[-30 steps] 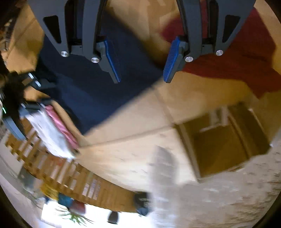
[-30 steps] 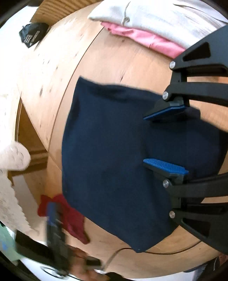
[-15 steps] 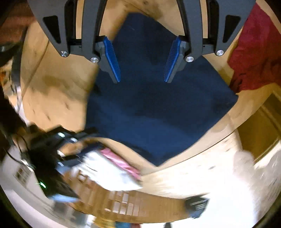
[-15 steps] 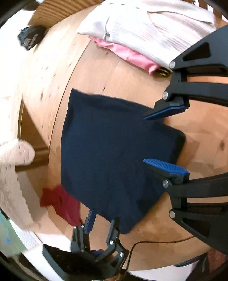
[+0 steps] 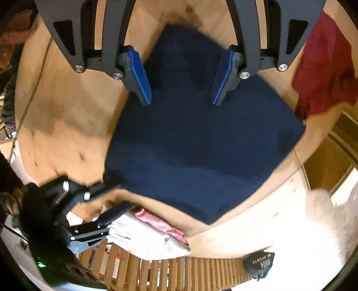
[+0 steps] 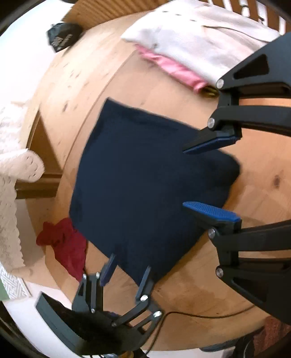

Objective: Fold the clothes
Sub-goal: 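Move both open tools to the folded navy shirt's edges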

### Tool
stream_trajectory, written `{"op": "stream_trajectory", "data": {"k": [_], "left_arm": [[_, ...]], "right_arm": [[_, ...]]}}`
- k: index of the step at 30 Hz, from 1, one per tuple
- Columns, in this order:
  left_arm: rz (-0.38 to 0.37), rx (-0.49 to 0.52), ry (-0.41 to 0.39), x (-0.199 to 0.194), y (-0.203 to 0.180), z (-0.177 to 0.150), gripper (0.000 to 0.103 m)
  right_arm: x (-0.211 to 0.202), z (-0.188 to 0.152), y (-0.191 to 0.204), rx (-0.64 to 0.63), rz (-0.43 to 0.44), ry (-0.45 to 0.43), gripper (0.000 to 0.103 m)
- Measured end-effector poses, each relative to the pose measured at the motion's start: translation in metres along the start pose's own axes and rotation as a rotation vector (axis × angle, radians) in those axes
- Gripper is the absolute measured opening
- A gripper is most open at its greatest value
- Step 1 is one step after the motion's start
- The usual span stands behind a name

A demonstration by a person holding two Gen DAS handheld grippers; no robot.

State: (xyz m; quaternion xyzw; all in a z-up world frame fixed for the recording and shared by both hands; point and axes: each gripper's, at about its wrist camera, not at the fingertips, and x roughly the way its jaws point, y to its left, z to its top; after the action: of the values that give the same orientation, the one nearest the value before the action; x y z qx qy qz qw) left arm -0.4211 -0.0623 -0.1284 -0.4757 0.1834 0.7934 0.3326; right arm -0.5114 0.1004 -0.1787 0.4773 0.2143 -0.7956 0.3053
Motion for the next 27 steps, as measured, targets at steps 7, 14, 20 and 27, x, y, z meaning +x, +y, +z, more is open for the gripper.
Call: {"op": "stream_trajectory", "data": {"k": [7,14,20,27], "left_arm": [[-0.04,-0.052,0.09,0.011,0.018,0.004,0.056],[0.097,-0.034,0.014,-0.041,0.035,0.009,0.054],[0.112,0.063,0.163,0.017,0.025,-0.029,0.056],[0.059,-0.051,0.045,-0.015,0.049,-0.022,0.054]], "right_arm": [[0.047,-0.006,-0.006,-0.042,0.003,0.111,0.033],[0.032,0.007,-0.02,0.017,0.03,-0.04,0.048],[0.079,0.026,-0.011,0.027,0.086,-0.02,0.051],[0.087,0.019,-0.018,0.036,0.063,-0.032,0.055]]}}
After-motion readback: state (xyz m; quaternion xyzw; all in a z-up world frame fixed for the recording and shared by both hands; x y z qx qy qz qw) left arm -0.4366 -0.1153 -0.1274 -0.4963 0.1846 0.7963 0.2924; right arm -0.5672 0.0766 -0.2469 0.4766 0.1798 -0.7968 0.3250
